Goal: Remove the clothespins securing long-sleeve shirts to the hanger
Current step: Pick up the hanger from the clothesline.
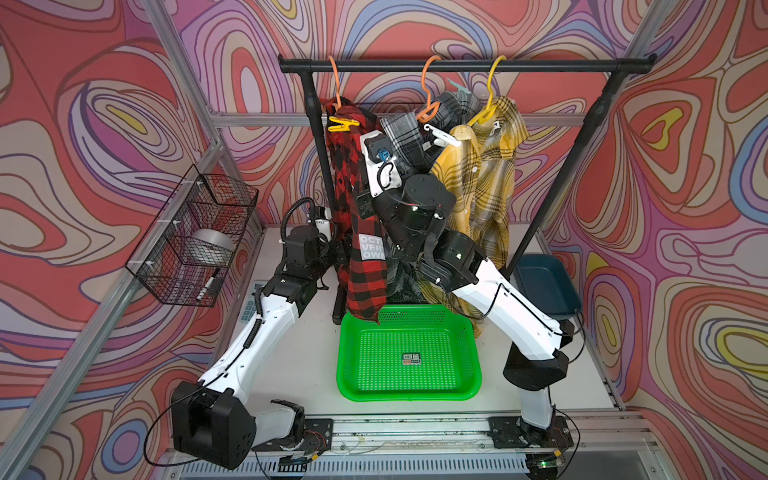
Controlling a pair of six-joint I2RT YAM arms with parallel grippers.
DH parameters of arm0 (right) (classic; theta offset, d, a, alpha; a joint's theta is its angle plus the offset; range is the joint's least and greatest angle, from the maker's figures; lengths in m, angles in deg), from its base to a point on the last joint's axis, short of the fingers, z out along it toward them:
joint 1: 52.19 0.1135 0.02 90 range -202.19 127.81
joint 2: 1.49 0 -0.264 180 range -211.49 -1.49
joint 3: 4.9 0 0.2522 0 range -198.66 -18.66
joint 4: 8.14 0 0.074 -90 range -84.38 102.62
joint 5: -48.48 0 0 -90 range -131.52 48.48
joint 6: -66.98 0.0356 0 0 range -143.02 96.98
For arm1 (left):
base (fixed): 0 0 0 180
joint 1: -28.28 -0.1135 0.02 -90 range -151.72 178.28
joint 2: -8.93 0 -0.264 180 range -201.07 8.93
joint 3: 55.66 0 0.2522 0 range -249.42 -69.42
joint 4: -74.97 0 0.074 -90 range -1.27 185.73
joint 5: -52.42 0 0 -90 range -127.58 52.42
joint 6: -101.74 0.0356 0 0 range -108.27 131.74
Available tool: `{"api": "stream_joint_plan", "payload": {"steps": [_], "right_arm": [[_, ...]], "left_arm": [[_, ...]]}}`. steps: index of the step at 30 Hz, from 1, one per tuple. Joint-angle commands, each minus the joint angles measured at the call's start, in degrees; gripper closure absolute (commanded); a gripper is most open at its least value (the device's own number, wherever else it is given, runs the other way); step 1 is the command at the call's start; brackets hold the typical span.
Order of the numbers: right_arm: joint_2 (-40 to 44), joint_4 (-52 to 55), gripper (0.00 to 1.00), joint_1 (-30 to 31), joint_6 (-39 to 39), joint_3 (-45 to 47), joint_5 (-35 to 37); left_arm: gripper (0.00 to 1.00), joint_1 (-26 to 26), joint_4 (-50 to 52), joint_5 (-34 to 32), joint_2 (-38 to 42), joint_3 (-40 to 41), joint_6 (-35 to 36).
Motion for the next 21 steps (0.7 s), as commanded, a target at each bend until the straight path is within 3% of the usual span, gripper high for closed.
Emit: {"api": "stream_joint_plan", "payload": {"steps": [1, 21], "right_arm": [[0.8, -6.1, 1.0, -0.4, -1.9, -0.1, -2.3], [2.1, -16.9, 1.0, -0.4, -7.6, -1.4, -4.6]], "left_arm": [[0.14, -0.5, 1.2, -0.8, 2.1, 0.8, -0.5], [0.13, -1.2, 0.3, 0.5, 2.7, 0.8, -1.1]]}}
